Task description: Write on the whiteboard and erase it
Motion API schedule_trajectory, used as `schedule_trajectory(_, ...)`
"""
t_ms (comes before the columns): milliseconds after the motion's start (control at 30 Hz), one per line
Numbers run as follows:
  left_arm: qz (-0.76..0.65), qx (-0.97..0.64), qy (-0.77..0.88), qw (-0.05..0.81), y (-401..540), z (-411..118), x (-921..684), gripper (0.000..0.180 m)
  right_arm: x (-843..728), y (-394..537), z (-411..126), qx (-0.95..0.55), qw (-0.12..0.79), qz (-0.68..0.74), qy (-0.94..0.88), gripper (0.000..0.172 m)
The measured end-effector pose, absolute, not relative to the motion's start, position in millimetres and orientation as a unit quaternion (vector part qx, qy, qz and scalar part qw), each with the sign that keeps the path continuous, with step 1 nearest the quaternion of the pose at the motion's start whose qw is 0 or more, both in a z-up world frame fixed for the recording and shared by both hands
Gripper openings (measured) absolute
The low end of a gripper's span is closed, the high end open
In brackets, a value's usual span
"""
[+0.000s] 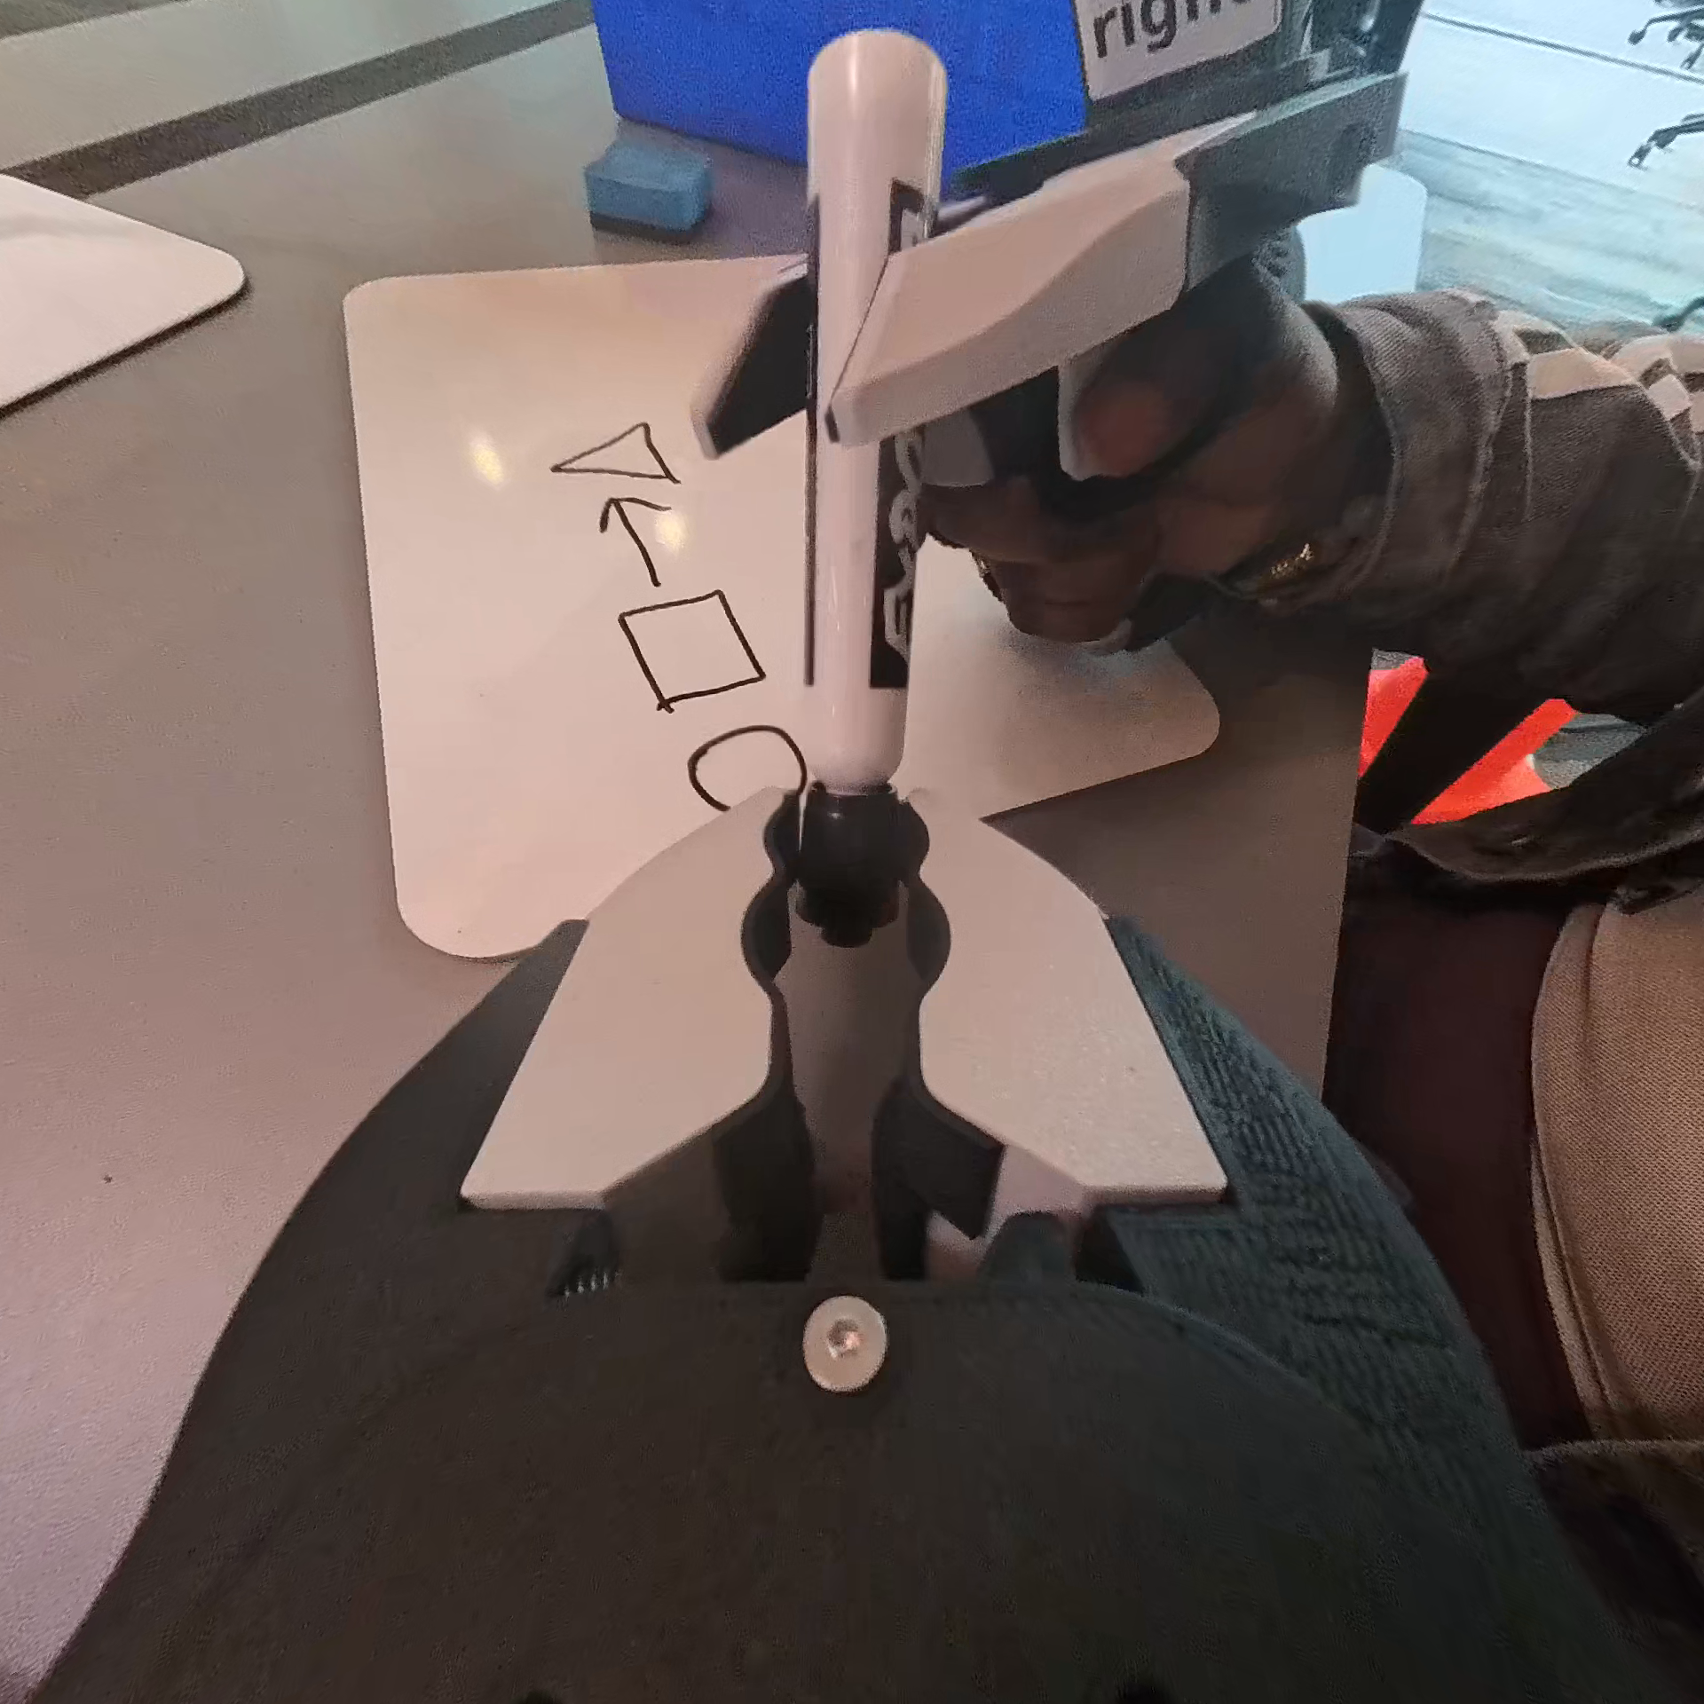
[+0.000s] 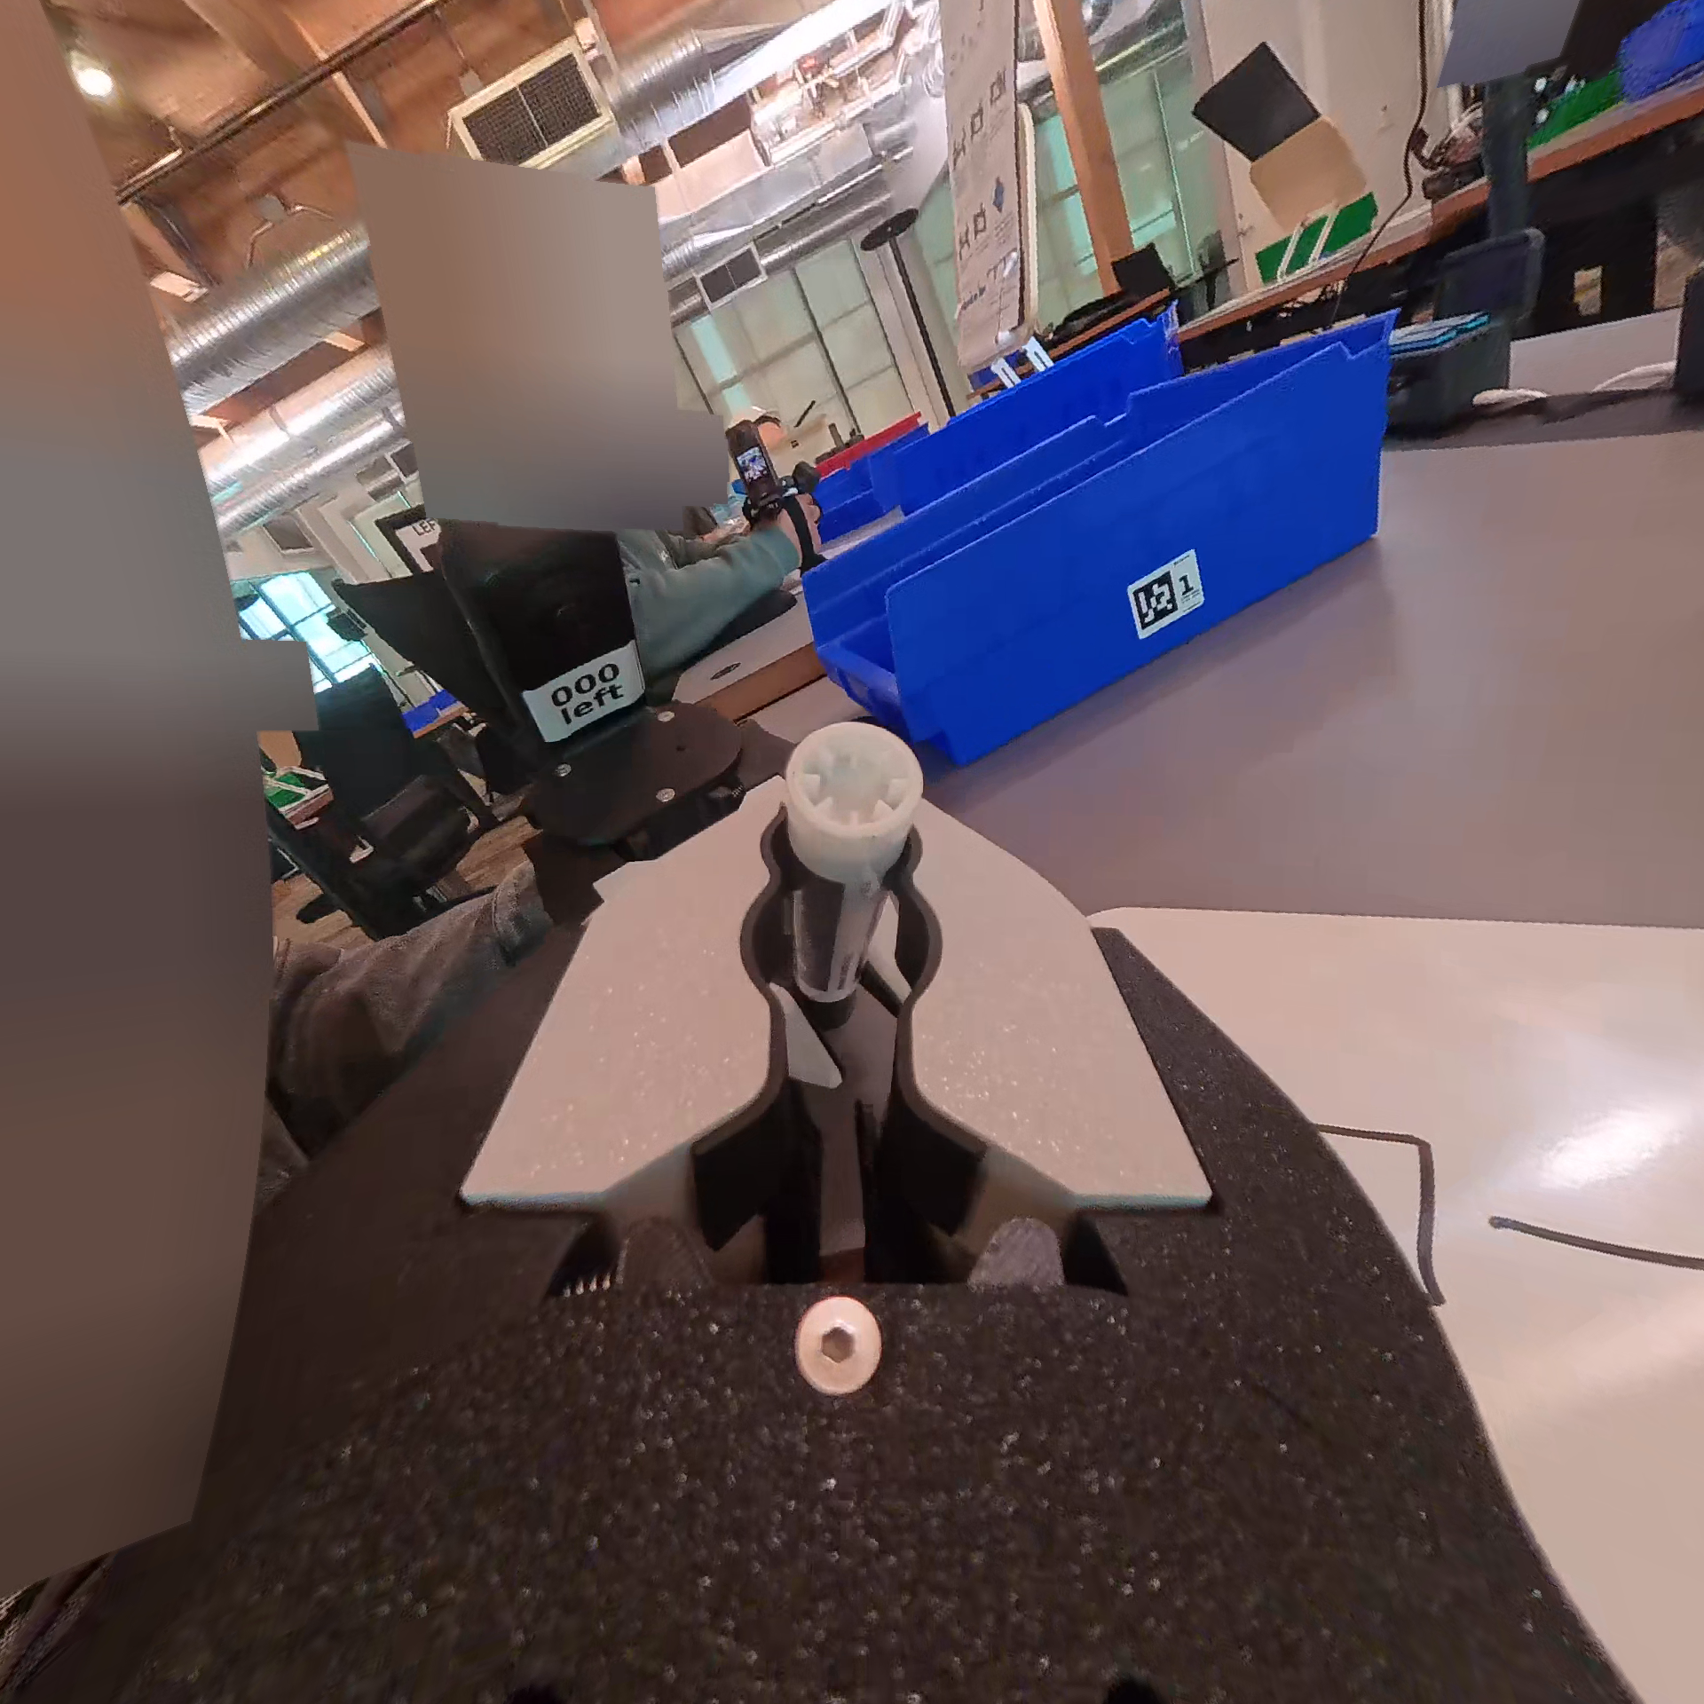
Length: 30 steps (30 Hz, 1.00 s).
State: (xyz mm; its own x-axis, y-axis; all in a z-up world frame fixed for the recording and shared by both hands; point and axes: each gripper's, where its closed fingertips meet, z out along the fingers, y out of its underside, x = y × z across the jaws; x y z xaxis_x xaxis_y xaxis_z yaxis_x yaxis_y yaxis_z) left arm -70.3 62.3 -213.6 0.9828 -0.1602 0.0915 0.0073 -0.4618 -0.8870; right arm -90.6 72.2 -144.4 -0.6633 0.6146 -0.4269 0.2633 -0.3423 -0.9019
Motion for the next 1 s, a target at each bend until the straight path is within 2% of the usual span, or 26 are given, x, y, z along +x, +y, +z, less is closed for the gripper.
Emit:
schedule_trajectory(167, -0.082, -0.873, 0.048, 0.479, 64.7, -226.2, -68.6, 0.037, -87.9, 69.0, -143.2, -0.39, 0.102, 0.733, -0.549, 0.02)
schedule_trajectory(267, -0.066, -0.879, 0.066, 0.468, 64.7, -230.6, -65.2, 0.032, -88.6, 67.8, -147.1, -0.397, 0.093, 0.73, -0.549, 0.019)
schedule_trajectory(367, -0.053, -0.883, 0.089, 0.458, 64.1, -234.4, -60.4, 0.016, -88.7, 65.9, -149.0, -0.396, 0.099, 0.724, -0.556, 0.02)
schedule_trajectory(567, -0.07, -0.91, 0.08, 0.4, 64.9, -252.1, -60.1, 0.014, -87.7, 60.0, -160.0, -0.39, 0.143, 0.678, -0.606, 0.02)
schedule_trajectory(733, -0.112, -0.909, 0.081, 0.394, 62.9, -251.5, -54.5, 0.014, -88.5, 58.0, -163.0, -0.391, 0.157, 0.656, -0.626, 0.019)
schedule_trajectory(1000, -0.1, -0.91, 0.089, 0.394, 62.7, -252.3, -54.4, 0.015, -89.7, 45.7, -169.2, -0.38, 0.181, 0.598, -0.682, 0.018)
